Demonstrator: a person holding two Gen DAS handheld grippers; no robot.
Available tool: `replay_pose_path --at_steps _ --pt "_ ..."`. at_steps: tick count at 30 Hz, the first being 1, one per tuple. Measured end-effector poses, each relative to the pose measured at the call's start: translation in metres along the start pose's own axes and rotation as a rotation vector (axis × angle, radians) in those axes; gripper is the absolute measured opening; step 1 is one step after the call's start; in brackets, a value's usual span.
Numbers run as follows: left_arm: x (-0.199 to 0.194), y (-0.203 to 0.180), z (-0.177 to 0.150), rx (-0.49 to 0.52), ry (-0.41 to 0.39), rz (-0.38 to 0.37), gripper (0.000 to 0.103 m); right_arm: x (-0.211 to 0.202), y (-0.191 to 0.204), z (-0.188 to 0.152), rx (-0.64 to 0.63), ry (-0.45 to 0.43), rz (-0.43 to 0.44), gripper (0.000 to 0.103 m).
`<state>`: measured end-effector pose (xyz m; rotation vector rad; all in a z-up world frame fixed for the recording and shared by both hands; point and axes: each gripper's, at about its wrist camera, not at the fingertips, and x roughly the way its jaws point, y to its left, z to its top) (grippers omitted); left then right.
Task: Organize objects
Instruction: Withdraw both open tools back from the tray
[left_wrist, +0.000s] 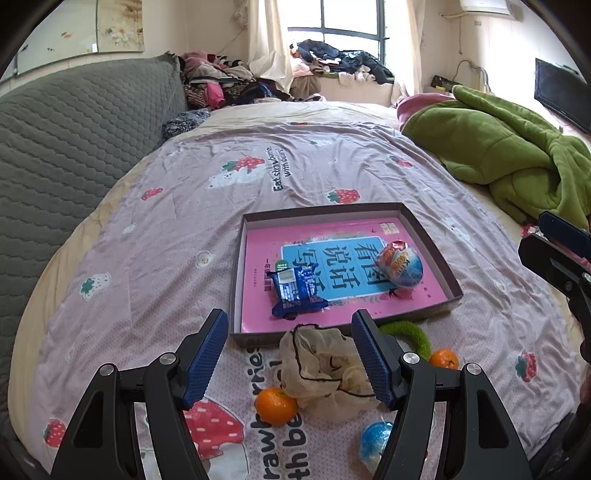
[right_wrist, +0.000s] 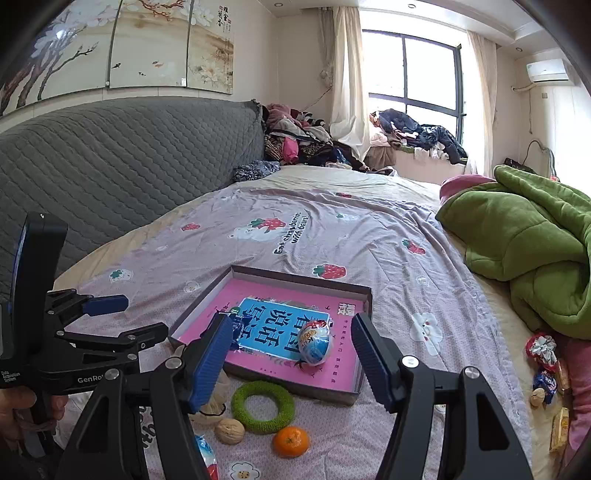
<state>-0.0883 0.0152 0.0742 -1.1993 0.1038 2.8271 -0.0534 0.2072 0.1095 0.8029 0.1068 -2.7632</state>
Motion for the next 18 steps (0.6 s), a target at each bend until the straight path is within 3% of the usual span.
replay_pose_path --at_steps 18 --pt "0.006 -0.003 -0.018 -0.007 0.046 0.010 0.071 0.000 -0.003 -0.027 0.004 0.062 0.001 0.066"
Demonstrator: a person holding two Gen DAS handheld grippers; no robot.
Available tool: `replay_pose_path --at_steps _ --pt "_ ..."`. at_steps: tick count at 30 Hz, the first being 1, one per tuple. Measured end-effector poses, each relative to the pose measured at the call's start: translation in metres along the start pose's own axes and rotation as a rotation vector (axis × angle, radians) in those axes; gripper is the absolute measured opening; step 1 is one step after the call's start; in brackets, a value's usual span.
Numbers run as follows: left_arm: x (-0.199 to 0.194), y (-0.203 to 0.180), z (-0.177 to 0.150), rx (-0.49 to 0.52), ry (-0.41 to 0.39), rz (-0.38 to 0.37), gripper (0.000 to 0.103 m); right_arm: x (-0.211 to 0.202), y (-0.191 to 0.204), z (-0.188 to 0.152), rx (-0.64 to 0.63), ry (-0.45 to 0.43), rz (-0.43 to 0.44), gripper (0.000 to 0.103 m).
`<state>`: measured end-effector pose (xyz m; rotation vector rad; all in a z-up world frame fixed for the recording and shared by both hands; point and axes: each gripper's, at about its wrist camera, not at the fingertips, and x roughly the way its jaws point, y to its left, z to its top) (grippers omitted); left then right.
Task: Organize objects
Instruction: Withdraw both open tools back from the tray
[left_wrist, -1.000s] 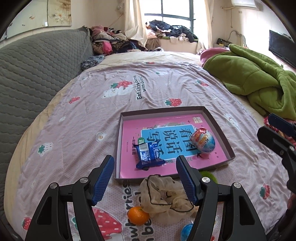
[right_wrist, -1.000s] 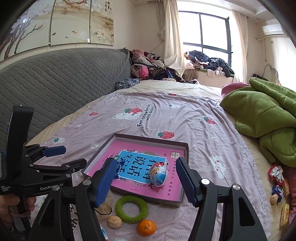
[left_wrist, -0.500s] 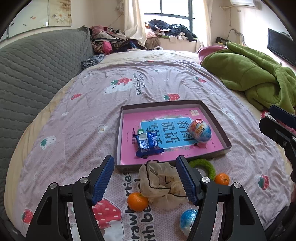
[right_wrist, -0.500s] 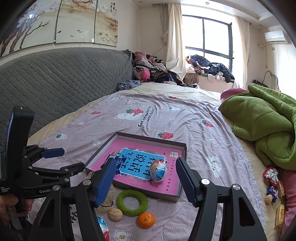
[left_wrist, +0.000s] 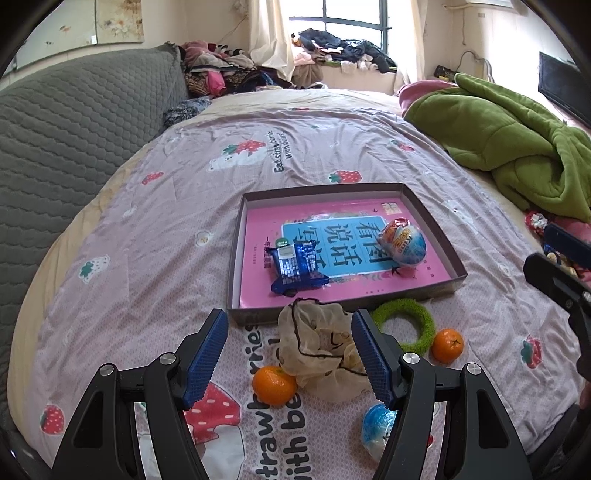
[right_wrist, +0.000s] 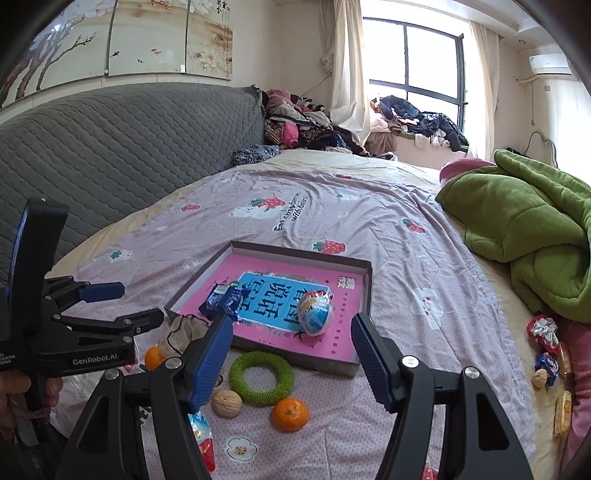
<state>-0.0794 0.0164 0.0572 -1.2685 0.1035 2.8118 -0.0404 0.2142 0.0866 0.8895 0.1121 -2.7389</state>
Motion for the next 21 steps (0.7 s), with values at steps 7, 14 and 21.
replay_pose_path --at_steps 7,14,21 --pt "-0.003 0.002 -0.009 -0.007 0.001 -0.015 0.071 0.007 -0.004 -0.016 0.007 0.039 -0.011 0.066" --pt "-0.004 0.001 -0.017 -0.003 0.007 -0.017 0.071 0.008 -0.003 -0.023 0.001 0.051 -0.017 0.066" --pt "-0.005 0.000 -0.020 -0.008 0.004 -0.018 0.071 0.008 0.000 -0.029 0.004 0.059 -0.013 0.066"
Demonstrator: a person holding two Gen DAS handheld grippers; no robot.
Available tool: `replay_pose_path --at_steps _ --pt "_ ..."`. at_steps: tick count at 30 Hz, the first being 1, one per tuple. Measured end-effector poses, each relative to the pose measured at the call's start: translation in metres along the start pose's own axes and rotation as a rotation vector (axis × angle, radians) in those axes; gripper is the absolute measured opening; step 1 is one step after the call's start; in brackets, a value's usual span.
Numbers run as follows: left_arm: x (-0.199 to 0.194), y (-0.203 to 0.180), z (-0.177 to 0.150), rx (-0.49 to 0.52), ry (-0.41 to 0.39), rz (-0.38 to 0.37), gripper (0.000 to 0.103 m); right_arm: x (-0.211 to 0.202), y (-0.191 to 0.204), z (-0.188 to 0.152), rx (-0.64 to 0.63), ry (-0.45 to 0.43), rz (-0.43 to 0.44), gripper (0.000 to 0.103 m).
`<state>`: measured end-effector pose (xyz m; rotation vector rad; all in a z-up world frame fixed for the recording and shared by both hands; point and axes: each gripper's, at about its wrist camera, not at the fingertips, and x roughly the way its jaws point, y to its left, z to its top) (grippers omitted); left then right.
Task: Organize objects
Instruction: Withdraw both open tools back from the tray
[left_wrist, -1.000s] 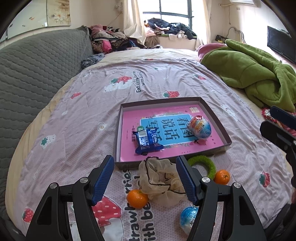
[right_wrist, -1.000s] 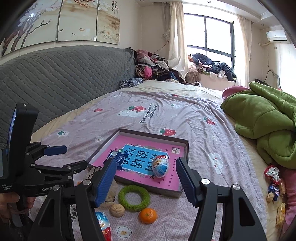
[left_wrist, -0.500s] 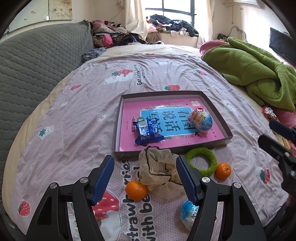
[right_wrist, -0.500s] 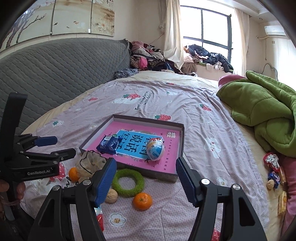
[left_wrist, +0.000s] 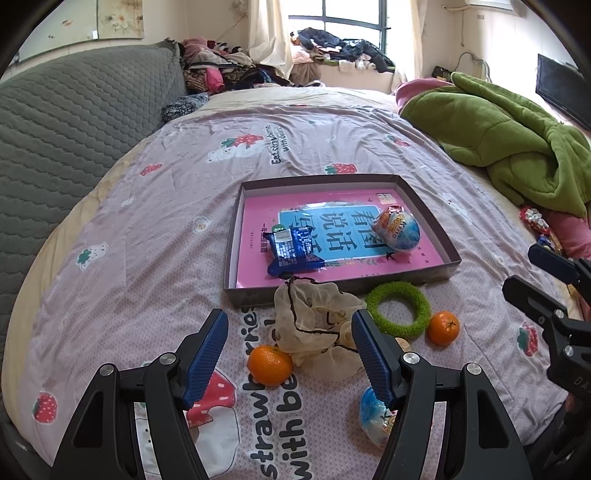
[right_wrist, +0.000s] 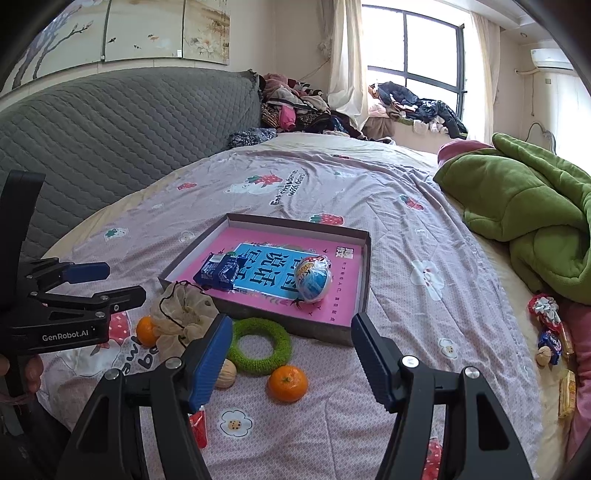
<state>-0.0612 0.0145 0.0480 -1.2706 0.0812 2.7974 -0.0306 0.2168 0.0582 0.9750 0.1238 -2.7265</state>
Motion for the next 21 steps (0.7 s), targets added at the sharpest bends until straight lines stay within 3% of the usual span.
replay_pose_path --at_steps 21 --pt "0.004 -0.003 -0.019 0.001 0.018 0.026 0.071 0.010 0.006 -0.023 0.009 0.057 0.010 0.066"
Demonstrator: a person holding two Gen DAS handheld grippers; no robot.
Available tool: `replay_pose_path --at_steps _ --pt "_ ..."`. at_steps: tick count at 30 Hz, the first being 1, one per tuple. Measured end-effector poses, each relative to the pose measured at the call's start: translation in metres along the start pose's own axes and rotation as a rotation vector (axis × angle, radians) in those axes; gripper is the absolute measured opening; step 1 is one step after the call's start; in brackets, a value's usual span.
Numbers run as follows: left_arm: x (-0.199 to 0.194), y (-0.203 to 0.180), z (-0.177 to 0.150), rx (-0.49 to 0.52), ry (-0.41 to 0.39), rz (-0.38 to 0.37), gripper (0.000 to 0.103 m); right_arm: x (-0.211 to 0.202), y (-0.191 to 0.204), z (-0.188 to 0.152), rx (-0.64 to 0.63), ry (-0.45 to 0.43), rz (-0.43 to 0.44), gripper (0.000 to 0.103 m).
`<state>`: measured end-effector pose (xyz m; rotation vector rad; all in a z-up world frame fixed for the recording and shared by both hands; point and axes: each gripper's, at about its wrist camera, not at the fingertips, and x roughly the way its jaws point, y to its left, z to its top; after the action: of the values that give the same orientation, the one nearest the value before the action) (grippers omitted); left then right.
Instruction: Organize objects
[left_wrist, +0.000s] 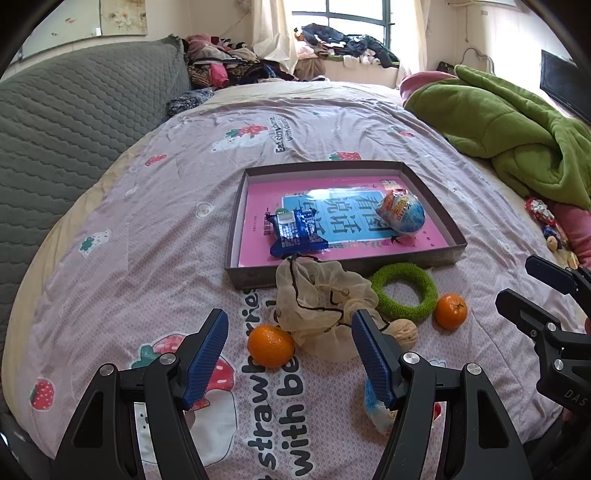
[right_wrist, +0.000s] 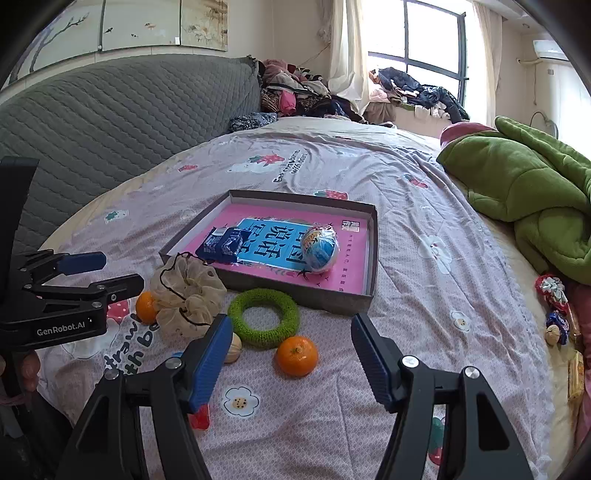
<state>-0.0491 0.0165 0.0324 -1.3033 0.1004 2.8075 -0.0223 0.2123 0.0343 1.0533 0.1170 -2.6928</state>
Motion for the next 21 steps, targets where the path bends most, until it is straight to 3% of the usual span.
replay_pose_path --at_steps 21 --pt "0.011 -0.002 -0.025 0.008 0.063 -0.016 0.071 0.008 0.006 -0.012 -0.030 0.047 0.005 0.066"
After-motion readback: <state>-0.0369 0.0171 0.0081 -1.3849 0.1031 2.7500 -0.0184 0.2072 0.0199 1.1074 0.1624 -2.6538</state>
